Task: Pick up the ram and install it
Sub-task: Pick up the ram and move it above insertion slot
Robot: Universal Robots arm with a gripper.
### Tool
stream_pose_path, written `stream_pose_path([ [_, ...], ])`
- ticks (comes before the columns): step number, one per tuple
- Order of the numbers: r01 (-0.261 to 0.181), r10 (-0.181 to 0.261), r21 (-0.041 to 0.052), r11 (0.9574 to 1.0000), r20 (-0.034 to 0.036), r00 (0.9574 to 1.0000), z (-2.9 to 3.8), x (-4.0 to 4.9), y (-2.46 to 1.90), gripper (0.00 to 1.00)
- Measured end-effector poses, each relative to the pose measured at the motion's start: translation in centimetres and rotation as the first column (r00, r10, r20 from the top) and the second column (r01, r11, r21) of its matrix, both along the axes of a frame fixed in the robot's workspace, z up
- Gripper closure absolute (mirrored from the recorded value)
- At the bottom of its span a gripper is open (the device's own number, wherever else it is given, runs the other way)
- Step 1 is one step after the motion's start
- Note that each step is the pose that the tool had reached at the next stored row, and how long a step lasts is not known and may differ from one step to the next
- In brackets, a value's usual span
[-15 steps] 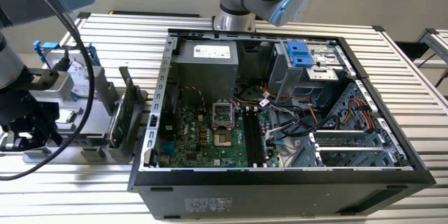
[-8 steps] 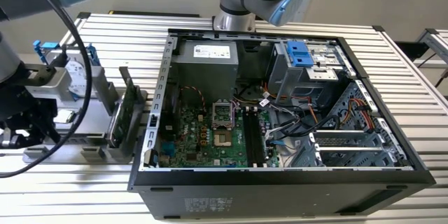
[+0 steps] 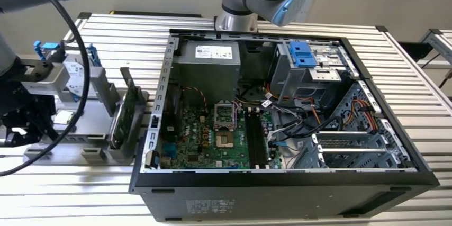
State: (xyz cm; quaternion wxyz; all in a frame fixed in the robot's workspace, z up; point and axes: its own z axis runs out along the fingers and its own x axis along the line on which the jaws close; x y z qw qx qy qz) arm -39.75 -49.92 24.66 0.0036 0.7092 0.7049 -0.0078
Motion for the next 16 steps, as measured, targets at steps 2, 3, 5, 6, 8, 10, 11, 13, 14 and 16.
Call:
stream_pose_path([
  [2,0.000,0.000,0.0000,1.0000,0.0000,1.0000,0.15,0.00,0.00,1.00],
  [3,0.000,0.000,0.0000,1.0000,0.0000,1.0000,0.22,0.00,0.00,1.00],
  [5,0.000,0.000,0.0000,1.0000,0.0001,1.0000,0.36,0.00,0.00,1.00],
  [6,0.000,0.000,0.0001,1.0000,0.0001,1.0000,0.42,0.00,0.00,1.00],
  [8,0.000,0.000,0.0000,1.0000,0.0001,1.0000,0.56,0.00,0.00,1.00],
  [10,0.000,0.000,0.0000,1.0000,0.0001,1.0000,0.70,0.00,0.00,1.00],
  [11,0.000,0.000,0.0000,1.0000,0.0001,1.0000,0.78,0.00,0.00,1.00],
  [13,0.000,0.000,0.0000,1.0000,0.0000,1.0000,0.98,0.00,0.00,1.00],
  [14,0.000,0.000,0.0000,1.0000,0.0000,1.0000,1.08,0.00,0.00,1.00],
  [16,0.000,0.000,0.0000,1.0000,0.0001,1.0000,1.28,0.00,0.00,1.00],
])
